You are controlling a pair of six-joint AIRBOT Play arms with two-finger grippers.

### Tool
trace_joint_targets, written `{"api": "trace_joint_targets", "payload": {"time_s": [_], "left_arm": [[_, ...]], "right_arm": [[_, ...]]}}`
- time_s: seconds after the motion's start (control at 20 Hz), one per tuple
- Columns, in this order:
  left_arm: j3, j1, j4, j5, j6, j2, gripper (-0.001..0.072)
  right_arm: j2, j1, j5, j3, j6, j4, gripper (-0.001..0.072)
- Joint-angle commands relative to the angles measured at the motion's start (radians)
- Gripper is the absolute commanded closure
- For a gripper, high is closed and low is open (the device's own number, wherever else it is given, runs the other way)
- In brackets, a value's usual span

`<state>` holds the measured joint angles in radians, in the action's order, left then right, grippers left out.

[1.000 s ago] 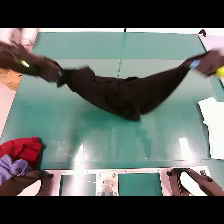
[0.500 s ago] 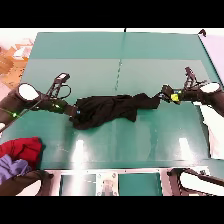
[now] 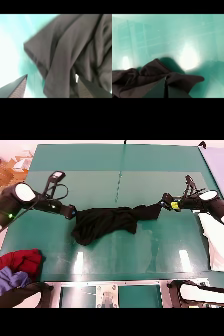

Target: Fold the shirts.

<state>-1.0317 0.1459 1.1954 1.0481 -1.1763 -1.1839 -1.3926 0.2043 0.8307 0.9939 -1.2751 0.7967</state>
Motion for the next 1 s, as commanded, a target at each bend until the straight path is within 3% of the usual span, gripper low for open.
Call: {"api": "trace_joint_targets", "payload": {"time_s": [0.0,0.25,0.35,0.65,0.7,0.75,0.8,0.95], "left_arm": [[-0.012,0.000,0.107,0.079,-0.080,-0.089,0.0017],[-0.014,0.000,-0.017,-0.204,-0.068,-0.279,0.0018],[-0.013,0.000,-0.091,-0.289,-0.035,-0.340,0.0077],[-0.013,0.000,-0.285,-0.364,0.091,-0.411,0.0079],[-0.013,0.000,-0.331,-0.365,0.119,-0.423,0.0245],[-0.014,0.000,-0.361,-0.368,0.151,-0.424,0.0550],[-0.024,0.000,-0.373,-0.362,0.179,-0.419,0.0679],[-0.141,0.000,-0.347,-0.284,0.183,-0.364,0.0681]], "right_arm": [[-0.003,0.012,0.016,0.005,0.005,0.008,0.0699],[-0.003,0.013,0.018,0.005,0.005,0.008,0.0699],[-0.003,0.013,0.017,0.005,0.005,0.008,0.0699],[-0.003,0.013,0.014,0.005,0.021,0.006,0.0699],[-0.003,0.013,0.014,0.005,0.021,0.006,0.0699],[-0.003,0.013,0.014,0.005,0.021,0.006,0.0699],[-0.003,0.013,0.014,0.008,0.022,0.006,0.0699],[-0.002,0.013,0.053,0.088,0.023,0.003,0.0699]]}}
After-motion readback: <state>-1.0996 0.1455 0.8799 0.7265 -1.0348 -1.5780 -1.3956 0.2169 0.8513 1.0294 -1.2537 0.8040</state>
